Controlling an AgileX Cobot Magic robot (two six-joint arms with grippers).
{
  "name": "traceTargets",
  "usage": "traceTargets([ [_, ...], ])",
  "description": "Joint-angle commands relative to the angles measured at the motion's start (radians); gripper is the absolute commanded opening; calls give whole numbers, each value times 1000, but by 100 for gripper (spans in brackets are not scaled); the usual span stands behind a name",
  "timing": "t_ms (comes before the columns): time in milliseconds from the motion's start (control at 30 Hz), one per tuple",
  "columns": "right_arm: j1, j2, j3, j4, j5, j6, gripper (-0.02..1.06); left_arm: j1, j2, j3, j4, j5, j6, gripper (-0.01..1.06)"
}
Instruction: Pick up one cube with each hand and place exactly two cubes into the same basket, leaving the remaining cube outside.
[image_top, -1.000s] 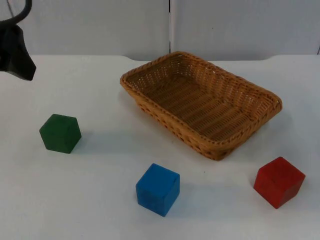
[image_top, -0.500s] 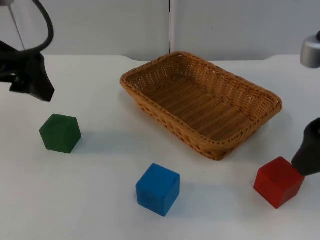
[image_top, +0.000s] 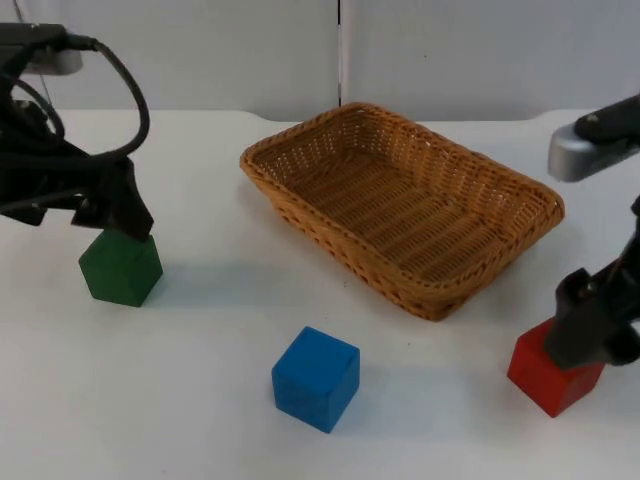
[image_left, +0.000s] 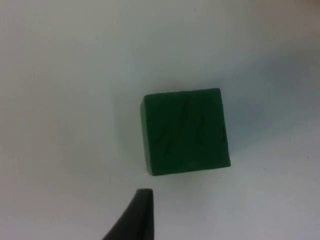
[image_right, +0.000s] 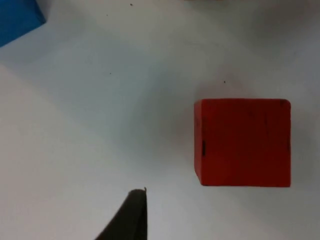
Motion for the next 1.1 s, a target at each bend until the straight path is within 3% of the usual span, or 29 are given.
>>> traceTargets([
  [0, 3, 26, -3, 0, -46, 6, 105, -9, 19, -16, -57, -10, 50, 105],
  [167, 3, 79, -3, 0, -108, 11, 105, -22, 57, -29, -62, -15, 67, 105],
  [433, 3, 145, -3, 0, -185, 11, 105, -39, 145, -58, -48, -109, 37, 105],
  [600, 3, 173, -3, 0, -198, 11, 105, -39, 153, -65, -42, -172, 44, 105],
  [1067, -11, 179, -3, 0, -227, 11, 105, -39, 280, -98, -16, -202, 41, 105],
])
